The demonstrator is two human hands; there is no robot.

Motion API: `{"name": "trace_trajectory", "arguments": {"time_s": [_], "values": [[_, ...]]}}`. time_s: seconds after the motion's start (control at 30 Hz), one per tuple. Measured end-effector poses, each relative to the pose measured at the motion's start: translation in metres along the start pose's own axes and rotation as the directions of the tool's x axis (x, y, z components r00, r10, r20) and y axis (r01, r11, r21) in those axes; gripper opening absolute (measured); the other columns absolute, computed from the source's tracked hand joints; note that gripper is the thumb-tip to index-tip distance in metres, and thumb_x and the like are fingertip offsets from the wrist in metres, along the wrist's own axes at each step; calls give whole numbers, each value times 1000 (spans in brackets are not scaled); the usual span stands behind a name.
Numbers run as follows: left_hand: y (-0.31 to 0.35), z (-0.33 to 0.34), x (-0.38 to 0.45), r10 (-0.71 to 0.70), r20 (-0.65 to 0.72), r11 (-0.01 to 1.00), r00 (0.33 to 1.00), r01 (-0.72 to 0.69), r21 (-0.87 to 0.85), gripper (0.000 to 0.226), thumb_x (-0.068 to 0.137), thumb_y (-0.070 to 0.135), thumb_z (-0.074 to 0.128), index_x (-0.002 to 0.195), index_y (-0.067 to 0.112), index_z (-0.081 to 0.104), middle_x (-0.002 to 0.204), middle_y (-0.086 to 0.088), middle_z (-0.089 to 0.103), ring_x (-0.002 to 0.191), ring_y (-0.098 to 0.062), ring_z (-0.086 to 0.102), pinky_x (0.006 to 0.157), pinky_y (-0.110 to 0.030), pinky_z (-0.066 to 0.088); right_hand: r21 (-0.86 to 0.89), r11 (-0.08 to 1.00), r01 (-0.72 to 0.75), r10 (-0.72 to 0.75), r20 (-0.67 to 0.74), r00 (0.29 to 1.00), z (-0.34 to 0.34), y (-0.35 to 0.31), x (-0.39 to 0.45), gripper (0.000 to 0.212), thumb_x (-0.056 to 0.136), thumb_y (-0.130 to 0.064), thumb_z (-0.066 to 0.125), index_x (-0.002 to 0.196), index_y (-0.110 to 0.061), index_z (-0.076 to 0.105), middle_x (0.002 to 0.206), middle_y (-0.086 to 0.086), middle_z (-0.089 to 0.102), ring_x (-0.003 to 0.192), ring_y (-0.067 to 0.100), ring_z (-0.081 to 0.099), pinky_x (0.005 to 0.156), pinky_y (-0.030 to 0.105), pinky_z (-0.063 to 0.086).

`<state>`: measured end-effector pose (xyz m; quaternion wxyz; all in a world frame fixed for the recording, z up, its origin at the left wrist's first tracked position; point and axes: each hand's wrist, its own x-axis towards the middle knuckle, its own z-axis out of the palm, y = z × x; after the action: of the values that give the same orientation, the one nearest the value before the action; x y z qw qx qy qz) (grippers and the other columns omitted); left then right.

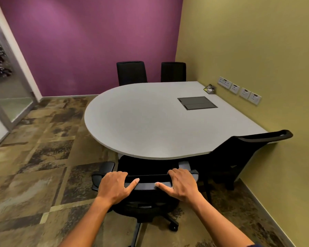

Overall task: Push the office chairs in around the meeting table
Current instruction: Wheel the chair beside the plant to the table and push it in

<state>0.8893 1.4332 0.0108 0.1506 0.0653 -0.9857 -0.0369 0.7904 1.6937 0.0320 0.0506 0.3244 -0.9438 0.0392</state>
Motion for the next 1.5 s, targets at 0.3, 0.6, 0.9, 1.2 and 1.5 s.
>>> {"name": "trace_trajectory", "arguments": {"time_s": [0.3, 0.6, 0.9, 1.2, 1.5], "values": [[29, 9, 23, 52, -65, 998, 996, -53, -14, 79, 89, 82, 25, 87, 18, 72, 78, 2, 70, 74, -17, 66, 72, -37, 55, -1, 998, -56, 56, -49, 997, 5, 38, -6, 93, 79, -97, 6, 84, -21, 59, 79, -4, 58, 71, 13, 50, 70, 31, 44], [33, 18, 14, 48, 4, 999, 999, -48, -25, 68, 90, 80, 27, 69, 23, 58, 64, 6, 57, 61, -14, 54, 67, -37, 52, -25, 997, -69, 68, -34, 997, 23, 39, -6, 93, 82, -94, 6, 92, -23, 65, 85, -5, 65, 78, 12, 57, 74, 30, 47], [16, 18, 6, 60, 2, 997, 998, -59, -39, 68, 89, 80, 27, 66, 23, 57, 62, 7, 55, 58, -13, 53, 65, -36, 51, -41, 993, -106, 104, -45, 994, 25, 21, -8, 97, 82, -92, 1, 94, -22, 67, 86, -5, 66, 79, 11, 58, 75, 29, 47], [15, 24, 22, 65, 25, 997, 998, -64, -33, 69, 89, 81, 27, 64, 23, 56, 59, 7, 54, 55, -11, 52, 63, -34, 52, -66, 989, -135, 130, -76, 989, 28, 27, 5, 101, 82, -91, -3, 93, -21, 69, 83, -4, 66, 76, 12, 58, 74, 30, 47], [-1, 30, 85, 101, 35, 995, 994, -100, -28, 75, 88, 82, 22, 58, 20, 52, 52, 5, 50, 49, -13, 50, 55, -37, 51, -37, 986, -161, 155, -136, 979, 27, 38, 57, 96, 82, -91, 0, 85, -22, 66, 77, -5, 64, 72, 14, 56, 71, 33, 46]]}}
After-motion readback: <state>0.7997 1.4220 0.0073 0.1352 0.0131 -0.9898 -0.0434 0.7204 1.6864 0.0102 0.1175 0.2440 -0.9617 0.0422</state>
